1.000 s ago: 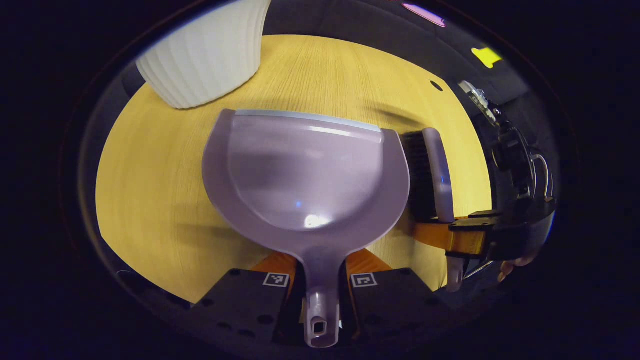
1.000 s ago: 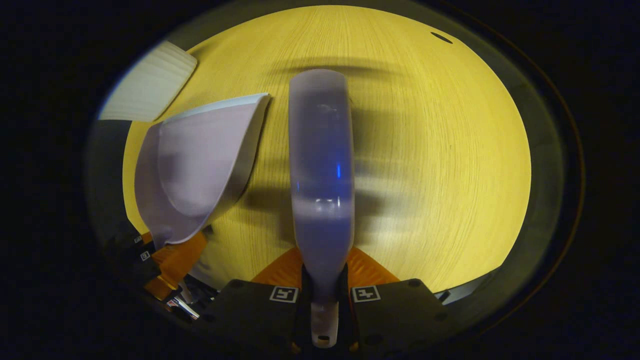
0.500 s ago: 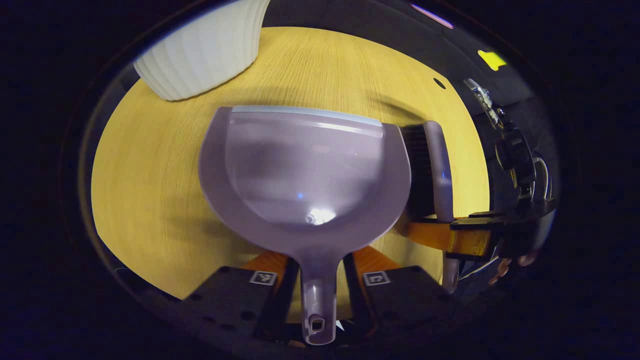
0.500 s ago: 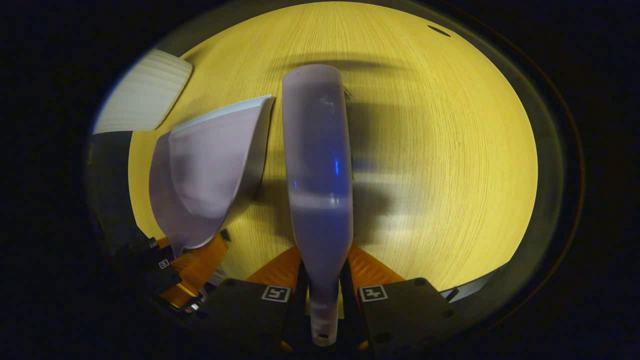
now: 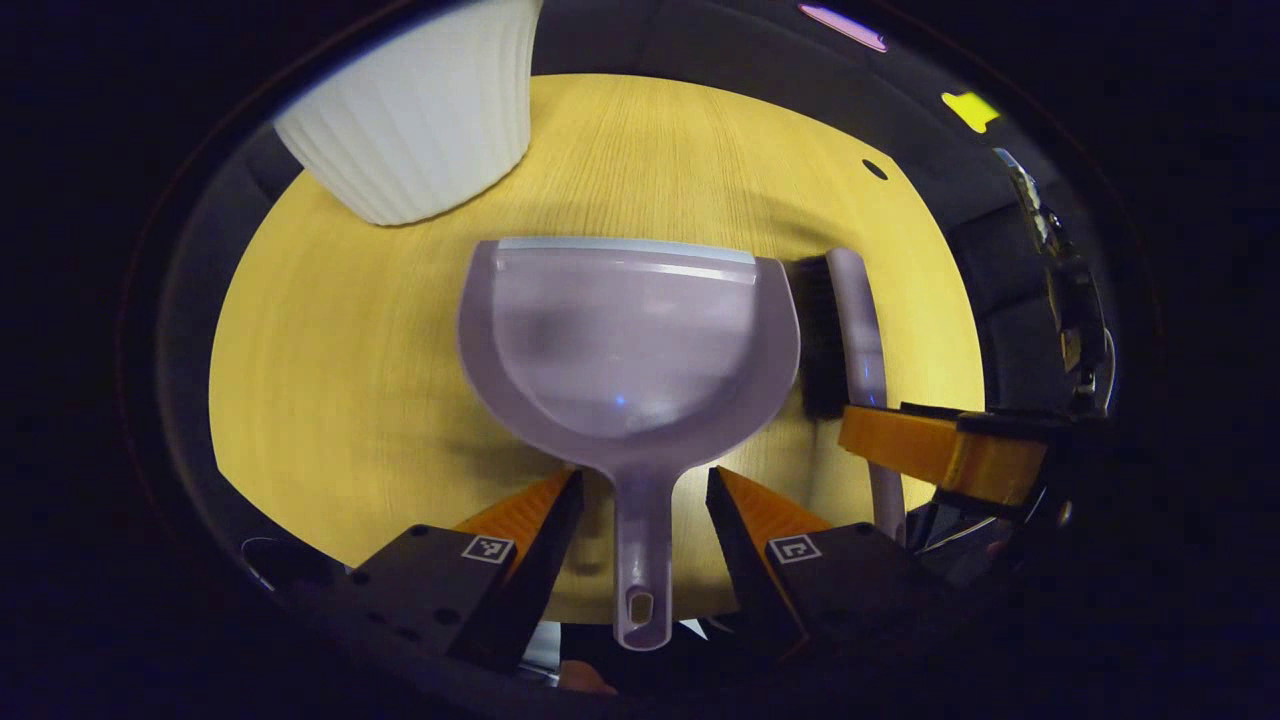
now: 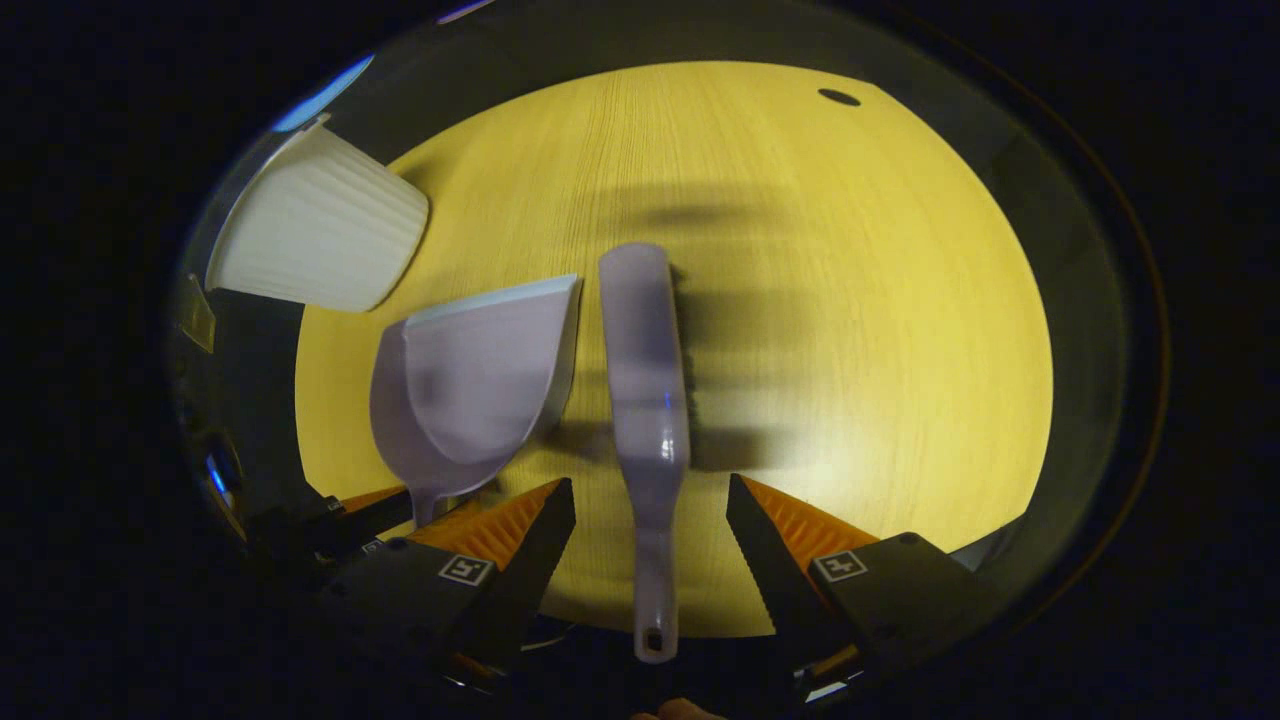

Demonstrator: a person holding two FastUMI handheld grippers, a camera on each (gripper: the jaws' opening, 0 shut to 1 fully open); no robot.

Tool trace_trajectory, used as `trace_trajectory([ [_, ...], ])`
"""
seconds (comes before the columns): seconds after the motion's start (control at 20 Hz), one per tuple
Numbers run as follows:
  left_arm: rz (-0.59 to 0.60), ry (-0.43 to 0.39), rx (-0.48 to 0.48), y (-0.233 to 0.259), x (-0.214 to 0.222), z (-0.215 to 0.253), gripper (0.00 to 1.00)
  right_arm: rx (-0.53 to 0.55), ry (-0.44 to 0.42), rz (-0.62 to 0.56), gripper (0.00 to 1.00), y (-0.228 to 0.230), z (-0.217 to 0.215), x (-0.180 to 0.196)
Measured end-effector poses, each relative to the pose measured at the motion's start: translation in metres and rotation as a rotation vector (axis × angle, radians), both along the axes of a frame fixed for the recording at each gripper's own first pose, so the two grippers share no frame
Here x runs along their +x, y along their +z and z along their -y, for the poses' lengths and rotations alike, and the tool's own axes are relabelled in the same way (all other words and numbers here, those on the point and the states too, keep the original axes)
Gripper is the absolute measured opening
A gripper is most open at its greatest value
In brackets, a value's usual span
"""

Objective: Pick up the small broom and dustpan from the desktop, sweep the trash into the dustpan with the broom, and then empty the trash into the garbage bin.

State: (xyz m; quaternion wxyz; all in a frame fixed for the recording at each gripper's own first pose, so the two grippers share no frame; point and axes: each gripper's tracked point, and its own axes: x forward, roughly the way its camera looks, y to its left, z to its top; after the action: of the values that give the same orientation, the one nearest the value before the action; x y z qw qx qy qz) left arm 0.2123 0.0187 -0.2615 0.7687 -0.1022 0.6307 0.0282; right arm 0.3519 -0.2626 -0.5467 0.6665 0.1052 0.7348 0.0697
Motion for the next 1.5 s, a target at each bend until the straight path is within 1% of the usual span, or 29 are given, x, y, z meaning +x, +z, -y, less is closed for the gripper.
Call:
trace_trajectory([
  [0.1,0.083,0.015,0.003,0.03,-0.006,0.002,0.75,-0.014,-0.001,0.108,1.0,0.021,0.009,0.006],
  [0.2,0.211,0.02,0.015,0.069,-0.011,0.0,0.75,-0.007,-0.032,0.233,0.99,0.048,0.011,0.015],
  [0.35,0.473,0.0,0.053,0.132,-0.012,-0.008,0.75,-0.017,-0.101,0.435,0.99,0.091,0.013,0.029],
  [0.4,0.562,-0.009,0.08,0.152,-0.015,-0.012,0.75,-0.038,-0.114,0.508,0.99,0.101,0.013,0.03],
  [0.55,0.839,-0.075,0.161,0.222,-0.031,-0.024,0.75,-0.077,-0.126,0.707,0.99,0.139,0.009,0.032],
  [0.6,0.91,-0.094,0.178,0.247,-0.038,-0.023,0.75,-0.083,-0.132,0.77,0.99,0.156,0.006,0.034],
  [0.7,1.023,-0.106,0.185,0.279,-0.055,-0.023,0.75,-0.076,-0.157,0.901,0.99,0.179,0.003,0.04],
  [0.8,1.07,-0.083,0.163,0.298,-0.078,-0.028,0.75,-0.074,-0.181,1.041,0.99,0.199,0.005,0.044],
  [0.9,1.102,-0.065,0.126,0.313,-0.09,-0.034,0.75,-0.076,-0.194,1.199,0.98,0.224,0.005,0.056],
  [0.95,1.123,-0.054,0.123,0.321,-0.095,-0.039,0.75,-0.077,-0.199,1.263,0.98,0.234,0.005,0.062],
  [1.05,1.158,-0.065,0.141,0.333,-0.097,-0.036,0.74,-0.087,-0.195,1.357,0.97,0.248,0.009,0.068],
  [1.2,1.2,-0.088,0.206,0.34,-0.109,-0.027,0.74,-0.092,-0.175,1.397,0.97,0.253,0.009,0.071],
  [1.3,1.219,-0.095,0.222,0.345,-0.117,-0.021,0.74,-0.084,-0.17,1.393,0.97,0.255,0.008,0.068],
  [1.5,1.248,-0.092,0.249,0.348,-0.122,-0.016,0.75,-0.095,-0.184,1.43,0.97,0.26,0.01,0.069],
])
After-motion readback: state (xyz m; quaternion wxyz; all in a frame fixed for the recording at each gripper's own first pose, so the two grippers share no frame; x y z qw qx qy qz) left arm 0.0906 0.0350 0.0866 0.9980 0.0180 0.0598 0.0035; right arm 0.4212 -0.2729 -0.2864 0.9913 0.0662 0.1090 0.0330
